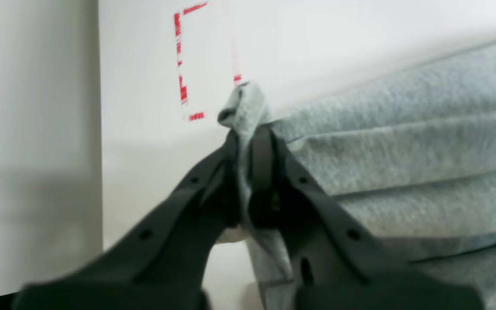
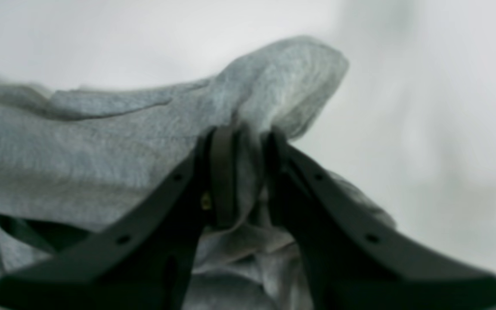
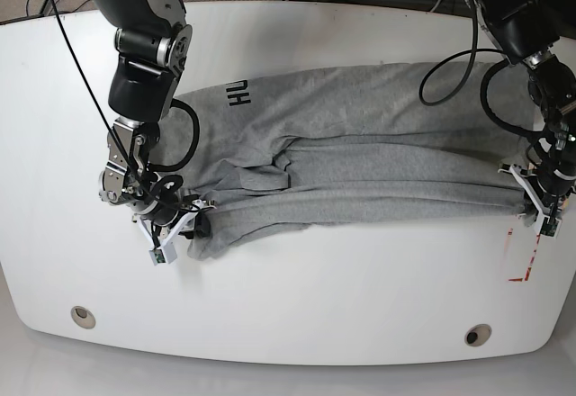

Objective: Fold the T-shirt properly
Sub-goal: 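Pull the shirt corner with the right gripper to straighten the fold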

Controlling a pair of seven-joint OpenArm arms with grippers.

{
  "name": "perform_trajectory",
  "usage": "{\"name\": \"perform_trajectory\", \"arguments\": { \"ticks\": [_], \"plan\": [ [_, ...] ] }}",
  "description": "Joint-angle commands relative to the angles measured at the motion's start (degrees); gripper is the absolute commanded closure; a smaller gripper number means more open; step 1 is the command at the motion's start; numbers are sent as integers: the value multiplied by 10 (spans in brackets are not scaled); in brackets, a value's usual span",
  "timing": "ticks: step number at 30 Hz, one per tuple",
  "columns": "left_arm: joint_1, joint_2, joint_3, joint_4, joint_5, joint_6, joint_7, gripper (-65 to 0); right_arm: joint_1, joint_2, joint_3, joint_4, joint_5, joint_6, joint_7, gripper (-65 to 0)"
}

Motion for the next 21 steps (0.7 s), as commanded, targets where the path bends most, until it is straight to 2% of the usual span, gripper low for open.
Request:
{"name": "perform_trajectory", "arguments": {
  "ticks": [1, 6, 8, 10, 12, 21],
  "plan": [
    [-12, -12, -2, 11, -3, 4, -11, 0, 31, 15, 1, -36, 16, 3, 45, -200],
    [-11, -12, -1, 10, -3, 4, -11, 0, 51, 27, 1, -89, 16, 3, 100, -423],
    [-11, -12, -1, 10, -3, 4, -11, 0, 59, 28, -1, -105, 16, 3, 119, -496],
    [-11, -12, -1, 10, -3, 4, -11, 0, 70, 29, -2, -118, 15, 3, 134, -542],
    [-11, -12, -1, 10, -3, 4, -11, 0, 79, 30, -2, -131, 12, 3, 143, -564],
    [-10, -12, -1, 10, -3, 4, -11, 0, 127, 40, -6, -200, 10, 3, 183, -566]
  ]
}}
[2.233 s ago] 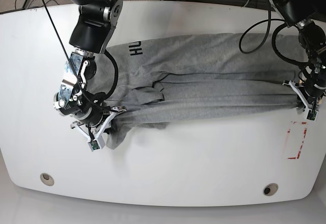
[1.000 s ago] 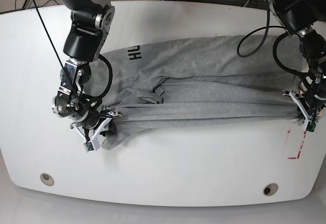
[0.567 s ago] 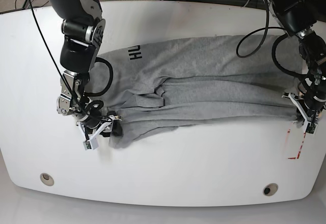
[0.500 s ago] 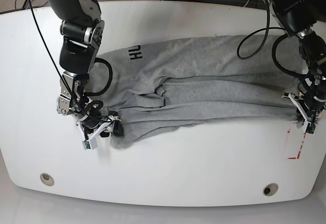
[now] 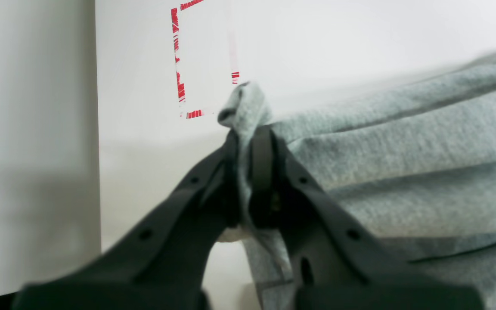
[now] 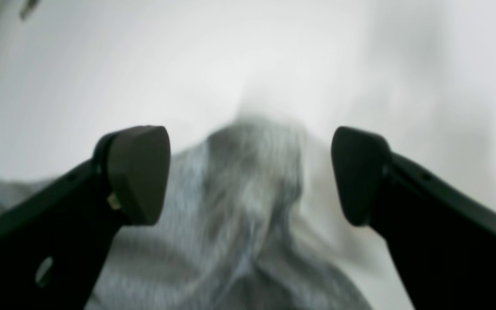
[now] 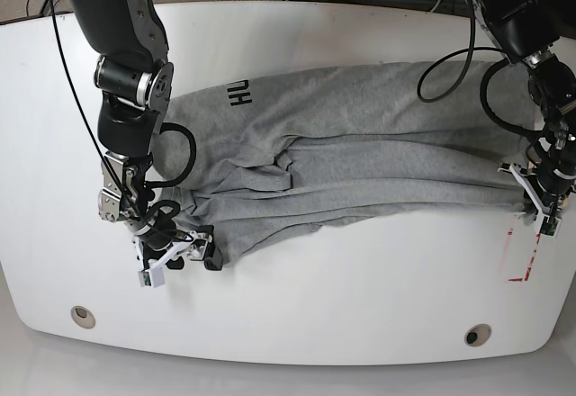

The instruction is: Fold the T-shirt properly

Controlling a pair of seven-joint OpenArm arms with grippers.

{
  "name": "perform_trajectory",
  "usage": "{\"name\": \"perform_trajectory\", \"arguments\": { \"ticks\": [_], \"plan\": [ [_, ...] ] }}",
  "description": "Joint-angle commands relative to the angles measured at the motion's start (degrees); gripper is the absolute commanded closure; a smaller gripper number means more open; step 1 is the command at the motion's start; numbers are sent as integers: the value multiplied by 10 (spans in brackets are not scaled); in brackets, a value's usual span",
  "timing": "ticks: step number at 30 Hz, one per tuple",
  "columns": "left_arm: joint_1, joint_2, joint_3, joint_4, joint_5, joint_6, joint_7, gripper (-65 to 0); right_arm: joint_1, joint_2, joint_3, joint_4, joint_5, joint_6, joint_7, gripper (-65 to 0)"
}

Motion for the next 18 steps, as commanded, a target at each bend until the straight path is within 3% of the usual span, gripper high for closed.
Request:
{"name": "perform_trajectory", "arguments": {
  "ticks": [1, 10, 18],
  "plan": [
    [-11, -12, -1, 10, -3, 4, -12, 0, 30, 9, -2, -22, 9, 5, 32, -566],
    [-11, -12, -1, 11, -3, 4, -12, 0, 49, 11, -81, -105, 10, -28, 112, -569],
    [-11, -12, -1, 11, -3, 4, -12, 0, 49, 7, -122, -106, 11, -37, 114, -568]
  ]
}}
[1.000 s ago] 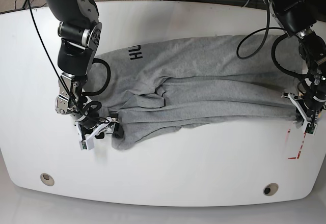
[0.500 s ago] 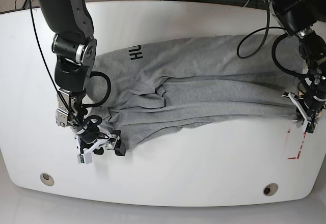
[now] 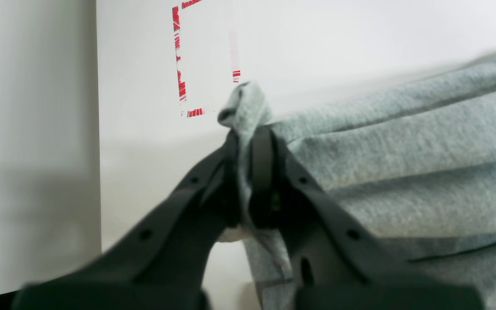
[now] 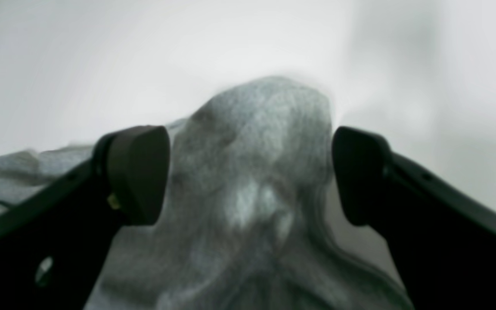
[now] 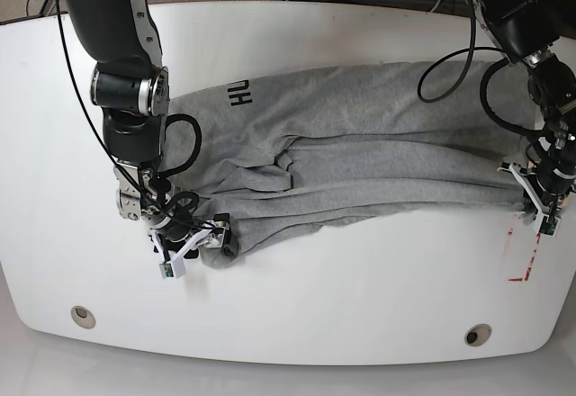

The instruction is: Fold the T-shirt properly

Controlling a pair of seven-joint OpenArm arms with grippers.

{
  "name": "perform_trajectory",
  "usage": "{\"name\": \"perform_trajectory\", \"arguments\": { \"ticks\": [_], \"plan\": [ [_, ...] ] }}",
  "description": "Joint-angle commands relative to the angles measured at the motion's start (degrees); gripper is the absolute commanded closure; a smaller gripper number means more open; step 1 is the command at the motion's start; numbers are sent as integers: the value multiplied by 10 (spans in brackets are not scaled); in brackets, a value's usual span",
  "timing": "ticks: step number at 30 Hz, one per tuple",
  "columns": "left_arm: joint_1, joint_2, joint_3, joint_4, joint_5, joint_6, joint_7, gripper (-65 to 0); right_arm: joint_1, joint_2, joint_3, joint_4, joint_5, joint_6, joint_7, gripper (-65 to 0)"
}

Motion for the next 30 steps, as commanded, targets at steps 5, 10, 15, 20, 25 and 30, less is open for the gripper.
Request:
{"name": "perform_trajectory", "arguments": {
  "ticks": [5, 10, 15, 20, 25, 30],
  "plan": [
    [-12, -12, -1, 10, -3, 4, -12, 0, 23, 4, -2, 9, 12, 2, 19, -507],
    [-12, -12, -1, 10, -3, 4, -12, 0, 23, 3, -2, 10, 12, 2, 19, -311],
    [-12, -12, -1, 10, -3, 4, -12, 0, 24, 3, -2, 11, 11, 4, 19, -67],
    [-12, -12, -1, 10, -3, 4, -12, 0, 27, 3, -3, 12, 11, 6, 19, -2],
    [-12, -12, -1, 10, -3, 4, -12, 0, 31, 3, -3, 16, 11, 6, 10, 0],
    [-17, -9, -3, 13, -3, 4, -12, 0, 13, 1, -2, 102, 14, 6, -51, 0]
  ]
}}
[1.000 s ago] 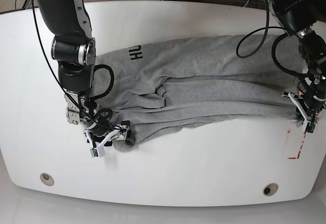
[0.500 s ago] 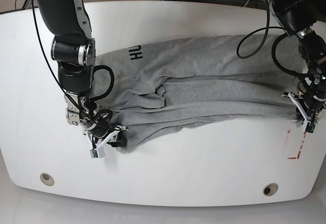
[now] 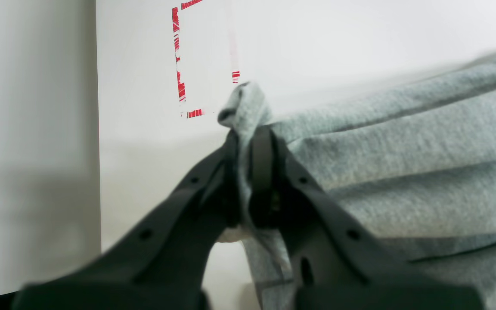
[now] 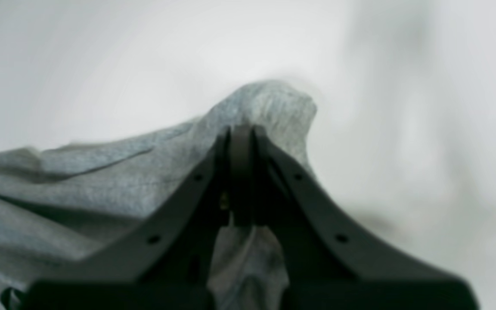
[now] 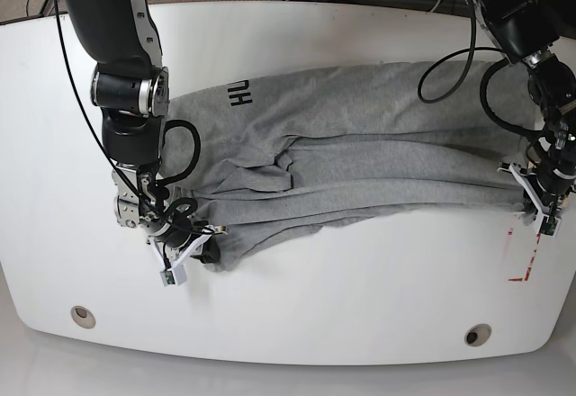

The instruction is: Fold the T-shirt properly

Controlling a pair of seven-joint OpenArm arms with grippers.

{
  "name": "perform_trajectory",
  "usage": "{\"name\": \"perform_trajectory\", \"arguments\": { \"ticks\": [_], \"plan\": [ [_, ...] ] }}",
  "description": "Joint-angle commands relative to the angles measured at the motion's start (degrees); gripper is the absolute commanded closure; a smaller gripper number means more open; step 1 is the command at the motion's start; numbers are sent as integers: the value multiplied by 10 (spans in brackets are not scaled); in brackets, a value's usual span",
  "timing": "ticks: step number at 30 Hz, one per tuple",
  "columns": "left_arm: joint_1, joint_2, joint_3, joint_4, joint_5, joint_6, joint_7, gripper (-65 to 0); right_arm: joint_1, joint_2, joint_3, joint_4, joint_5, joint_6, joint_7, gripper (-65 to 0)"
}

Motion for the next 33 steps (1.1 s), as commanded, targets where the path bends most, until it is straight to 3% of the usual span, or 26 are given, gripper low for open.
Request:
{"name": "perform_trajectory", "arguments": {
  "ticks": [1, 17, 25, 33],
  "plan": [
    [-15, -9, -4, 14, -4, 4, -12, 0, 6, -1, 1, 76, 14, 4, -17, 0],
    [-43, 0, -41, 14, -4, 4, -11, 0, -130, -27, 3, 505, 16, 4, -258, 0],
    [-36, 0, -54, 25, -4, 4, -11, 0, -190, -28, 4, 634, 17, 4, -331, 0],
    [2, 0, -71, 69, -4, 4, -10, 0, -252, -29, 5, 731, 17, 4, -371, 0]
  ]
}}
